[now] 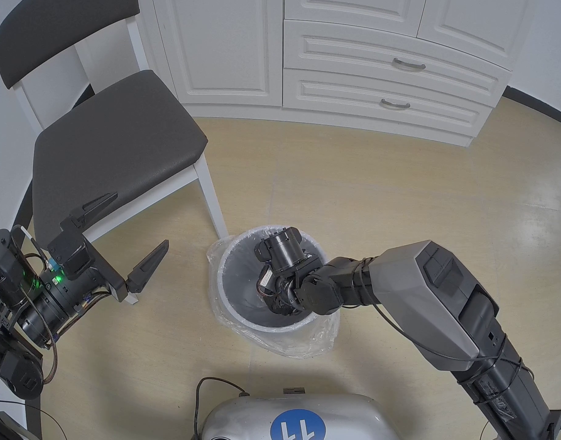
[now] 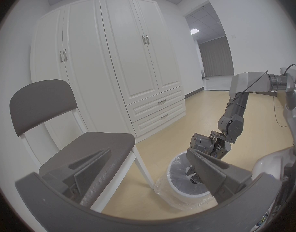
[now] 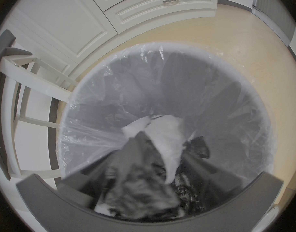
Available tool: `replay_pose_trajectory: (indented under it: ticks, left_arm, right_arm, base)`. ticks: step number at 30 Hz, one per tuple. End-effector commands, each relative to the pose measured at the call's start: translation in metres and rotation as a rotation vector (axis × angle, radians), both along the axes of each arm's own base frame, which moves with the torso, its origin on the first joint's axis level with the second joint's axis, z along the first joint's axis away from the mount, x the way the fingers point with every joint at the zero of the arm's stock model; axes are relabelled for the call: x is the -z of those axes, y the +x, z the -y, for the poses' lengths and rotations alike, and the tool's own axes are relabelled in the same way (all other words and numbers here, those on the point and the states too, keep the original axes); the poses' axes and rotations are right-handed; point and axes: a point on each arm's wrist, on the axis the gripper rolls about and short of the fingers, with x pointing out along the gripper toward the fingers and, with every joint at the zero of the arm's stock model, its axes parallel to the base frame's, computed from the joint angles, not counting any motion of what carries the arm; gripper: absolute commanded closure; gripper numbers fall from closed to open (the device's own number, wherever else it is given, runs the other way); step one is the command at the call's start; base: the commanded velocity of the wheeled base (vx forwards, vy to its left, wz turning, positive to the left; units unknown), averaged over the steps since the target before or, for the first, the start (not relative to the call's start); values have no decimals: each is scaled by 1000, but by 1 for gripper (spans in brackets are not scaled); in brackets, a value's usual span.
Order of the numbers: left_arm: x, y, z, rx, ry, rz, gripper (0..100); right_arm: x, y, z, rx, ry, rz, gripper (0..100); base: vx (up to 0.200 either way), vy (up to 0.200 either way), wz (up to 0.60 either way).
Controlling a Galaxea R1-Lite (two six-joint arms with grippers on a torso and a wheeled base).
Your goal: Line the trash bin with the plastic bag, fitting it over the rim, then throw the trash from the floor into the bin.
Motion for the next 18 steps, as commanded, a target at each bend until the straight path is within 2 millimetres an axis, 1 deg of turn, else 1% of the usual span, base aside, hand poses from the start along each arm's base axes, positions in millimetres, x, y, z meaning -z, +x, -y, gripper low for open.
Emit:
replay_pose_trajectory:
  ticks: [1, 11, 14, 15, 16, 18]
  left_arm:
    - [0, 0, 0, 0, 0, -2, 0]
    - [0, 0, 0, 0, 0, -1, 0]
    - [0, 0, 0, 0, 0, -1, 0]
    - [0, 0, 0, 0, 0, 1, 0]
    - [0, 0, 0, 0, 0, 1, 0]
    - [-1, 0, 0, 0, -1, 2, 0]
  right_arm:
    - [-5, 1, 1, 5, 14, 13, 0]
    - [-21, 1, 2, 28, 24, 48, 0]
    - [-52, -5, 1, 48, 65, 93, 0]
    - [-55, -6, 1, 48, 69, 94, 0]
    - [-70, -11, 0, 45, 85, 110, 0]
    - [-79, -13, 0, 49, 82, 119, 0]
  base:
    - [0, 0, 0]
    - [0, 0, 0]
    - [0, 0, 0]
    - [0, 0, 0]
    - [0, 0, 0]
    - [0, 0, 0]
